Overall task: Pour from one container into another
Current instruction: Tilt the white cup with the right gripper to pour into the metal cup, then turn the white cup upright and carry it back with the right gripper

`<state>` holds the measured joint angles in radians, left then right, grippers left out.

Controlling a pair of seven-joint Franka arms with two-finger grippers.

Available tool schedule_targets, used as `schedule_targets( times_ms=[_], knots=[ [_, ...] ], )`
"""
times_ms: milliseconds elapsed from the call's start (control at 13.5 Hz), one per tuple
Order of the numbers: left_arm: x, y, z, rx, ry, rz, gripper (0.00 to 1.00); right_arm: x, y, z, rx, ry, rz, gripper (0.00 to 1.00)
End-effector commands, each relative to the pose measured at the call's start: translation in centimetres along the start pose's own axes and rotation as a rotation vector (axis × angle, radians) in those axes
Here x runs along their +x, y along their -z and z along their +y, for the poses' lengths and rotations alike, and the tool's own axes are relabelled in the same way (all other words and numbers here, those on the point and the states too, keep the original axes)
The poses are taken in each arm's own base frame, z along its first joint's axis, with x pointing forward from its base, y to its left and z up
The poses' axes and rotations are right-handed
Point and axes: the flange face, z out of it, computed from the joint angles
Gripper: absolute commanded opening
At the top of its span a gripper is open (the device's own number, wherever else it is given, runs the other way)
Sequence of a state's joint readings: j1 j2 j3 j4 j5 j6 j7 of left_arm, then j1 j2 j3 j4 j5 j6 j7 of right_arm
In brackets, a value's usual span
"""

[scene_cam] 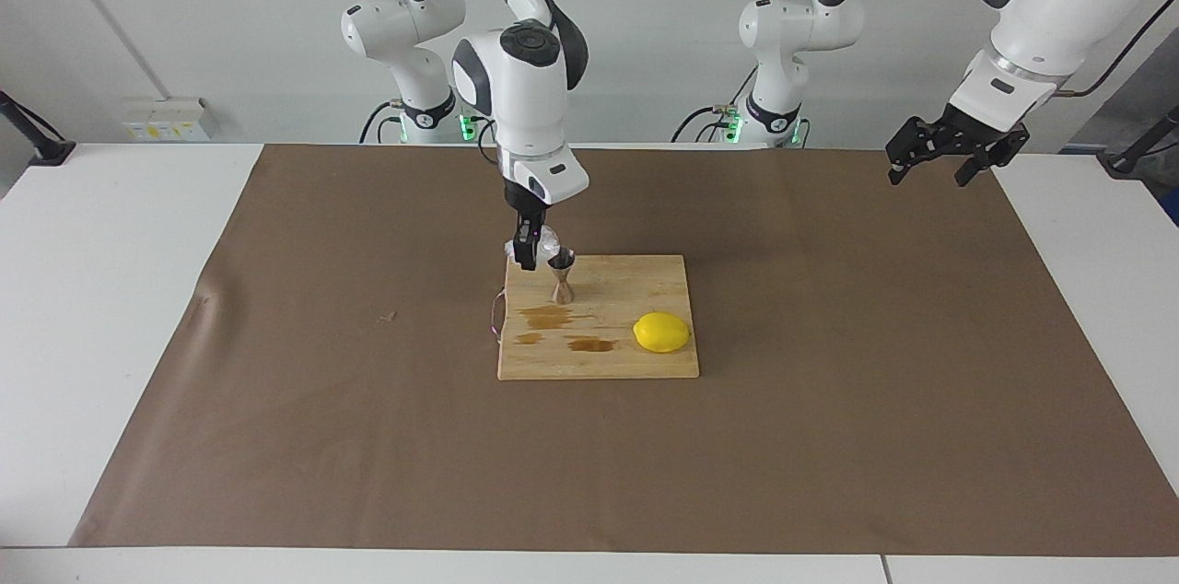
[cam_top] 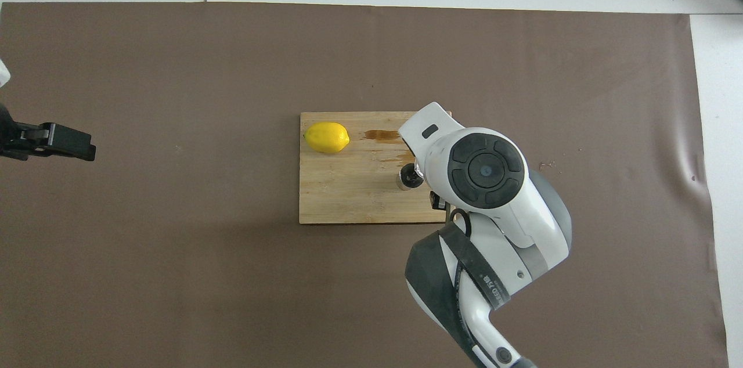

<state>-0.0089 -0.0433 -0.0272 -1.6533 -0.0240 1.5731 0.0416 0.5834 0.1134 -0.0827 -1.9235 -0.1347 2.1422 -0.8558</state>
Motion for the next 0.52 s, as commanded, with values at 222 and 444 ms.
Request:
schedule_targets(
  times_ms=[222, 444],
  knots=[
    [-0.8, 0.2, -0.1, 0.016, 0.010, 0.012, 1.00, -0.9, 2.2, -0.2, 0.016, -0.056, 0.080, 0.24],
    [-0.8, 0.2, -0.1, 0.016, 0.012, 0.012, 1.00, -2.6, 3.8, 0.2, 0.032, -0.092, 0.143, 0.24]
  ],
)
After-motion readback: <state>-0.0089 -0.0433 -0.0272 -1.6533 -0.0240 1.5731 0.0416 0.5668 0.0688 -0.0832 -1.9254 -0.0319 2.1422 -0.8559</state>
